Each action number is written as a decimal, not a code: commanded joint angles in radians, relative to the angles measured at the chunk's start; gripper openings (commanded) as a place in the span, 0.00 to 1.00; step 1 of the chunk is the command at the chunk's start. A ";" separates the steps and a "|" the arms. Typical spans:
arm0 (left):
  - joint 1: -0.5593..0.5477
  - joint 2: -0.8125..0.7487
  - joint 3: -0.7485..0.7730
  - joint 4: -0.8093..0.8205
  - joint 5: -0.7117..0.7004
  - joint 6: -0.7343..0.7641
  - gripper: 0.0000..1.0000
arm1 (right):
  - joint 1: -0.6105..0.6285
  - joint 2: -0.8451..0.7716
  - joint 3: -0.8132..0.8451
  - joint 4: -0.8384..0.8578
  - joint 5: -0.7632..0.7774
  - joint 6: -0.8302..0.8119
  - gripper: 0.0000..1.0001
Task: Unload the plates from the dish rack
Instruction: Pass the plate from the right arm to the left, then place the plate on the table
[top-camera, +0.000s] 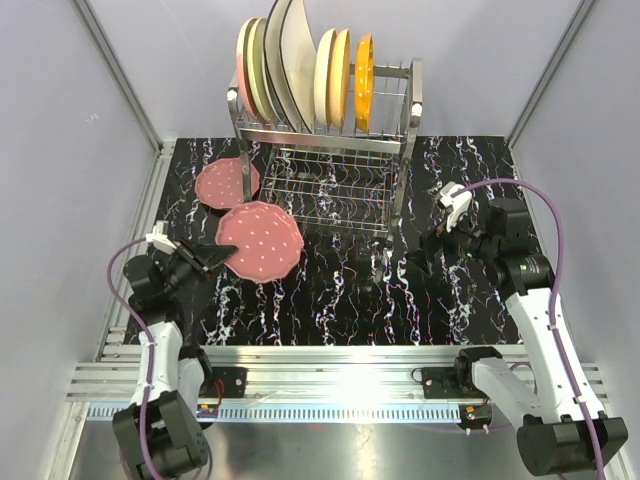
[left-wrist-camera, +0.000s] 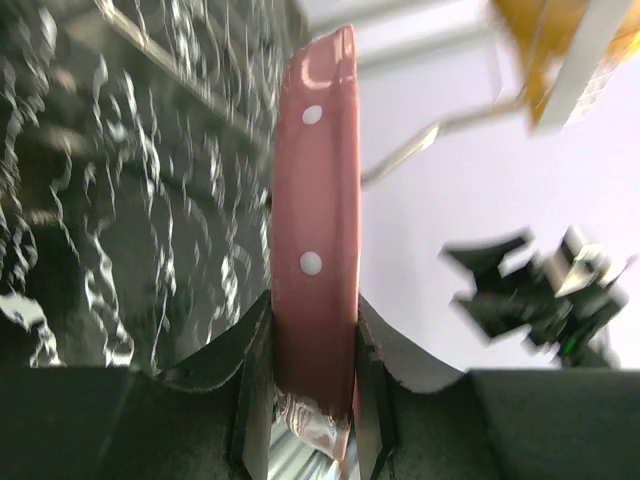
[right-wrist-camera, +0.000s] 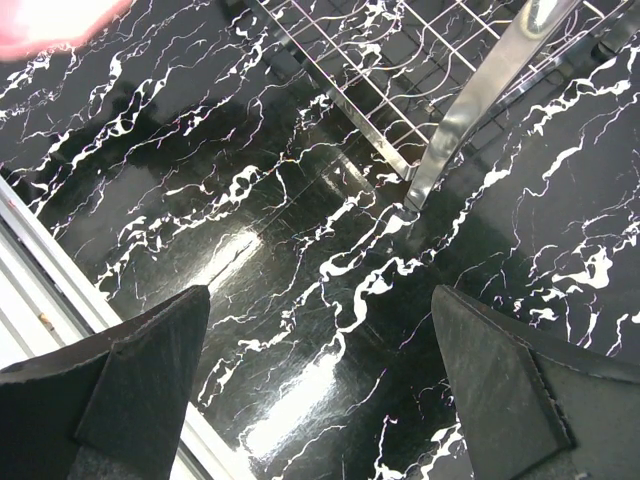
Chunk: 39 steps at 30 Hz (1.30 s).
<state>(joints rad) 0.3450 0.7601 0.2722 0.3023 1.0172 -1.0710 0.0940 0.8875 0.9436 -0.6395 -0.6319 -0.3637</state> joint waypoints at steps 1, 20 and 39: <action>0.063 -0.009 -0.017 0.441 0.028 -0.280 0.00 | -0.011 -0.021 -0.012 0.028 -0.025 -0.024 1.00; 0.189 0.264 -0.022 1.058 -0.127 -0.647 0.00 | -0.016 -0.027 -0.029 0.003 -0.049 -0.047 1.00; 0.275 0.522 0.119 1.029 -0.266 -0.547 0.00 | -0.031 -0.024 -0.031 0.001 -0.045 -0.053 1.00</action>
<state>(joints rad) 0.6117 1.2678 0.3035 1.1679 0.8211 -1.6367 0.0700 0.8722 0.9115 -0.6491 -0.6567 -0.3985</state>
